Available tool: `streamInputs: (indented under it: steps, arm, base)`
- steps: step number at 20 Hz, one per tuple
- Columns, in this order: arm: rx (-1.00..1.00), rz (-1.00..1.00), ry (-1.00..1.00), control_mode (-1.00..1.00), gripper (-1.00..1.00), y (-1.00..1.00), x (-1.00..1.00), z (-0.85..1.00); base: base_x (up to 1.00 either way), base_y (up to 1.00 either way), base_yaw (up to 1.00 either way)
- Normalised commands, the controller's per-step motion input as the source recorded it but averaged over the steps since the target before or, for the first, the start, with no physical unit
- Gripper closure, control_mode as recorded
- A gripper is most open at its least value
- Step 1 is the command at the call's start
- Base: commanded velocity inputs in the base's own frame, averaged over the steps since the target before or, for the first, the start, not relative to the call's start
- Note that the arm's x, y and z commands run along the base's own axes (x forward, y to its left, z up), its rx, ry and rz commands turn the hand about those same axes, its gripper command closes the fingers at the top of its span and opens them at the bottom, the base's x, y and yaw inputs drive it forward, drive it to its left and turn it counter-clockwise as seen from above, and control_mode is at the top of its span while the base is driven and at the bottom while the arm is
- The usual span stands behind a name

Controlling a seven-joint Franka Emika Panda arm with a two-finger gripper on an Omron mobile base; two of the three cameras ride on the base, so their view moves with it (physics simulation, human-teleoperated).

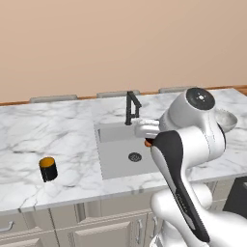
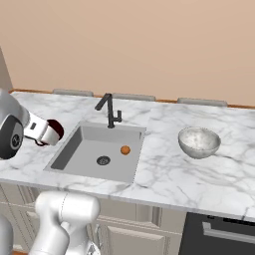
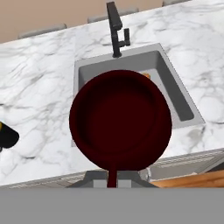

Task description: Clear the mugs and bowl far away from the sink.

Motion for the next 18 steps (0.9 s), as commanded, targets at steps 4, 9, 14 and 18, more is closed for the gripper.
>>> streamInputs:
  steps: [4,9,14,18]
  arm:
    - [0.0,0.0,0.0,1.0,1.0,0.0,0.0,0.0]
    - [0.0,0.0,0.0,1.0,1.0,0.0,0.0,0.0]
    - [0.0,0.0,0.0,1.0,1.0,0.0,0.0,0.0]
    - [0.0,0.0,0.0,1.0,1.0,0.0,0.0,0.0]
  base:
    - [-0.31,0.05,0.07]
    - [-0.81,0.06,0.57]
    - [-0.66,-0.04,0.54]
    - [-0.47,-0.09,0.46]
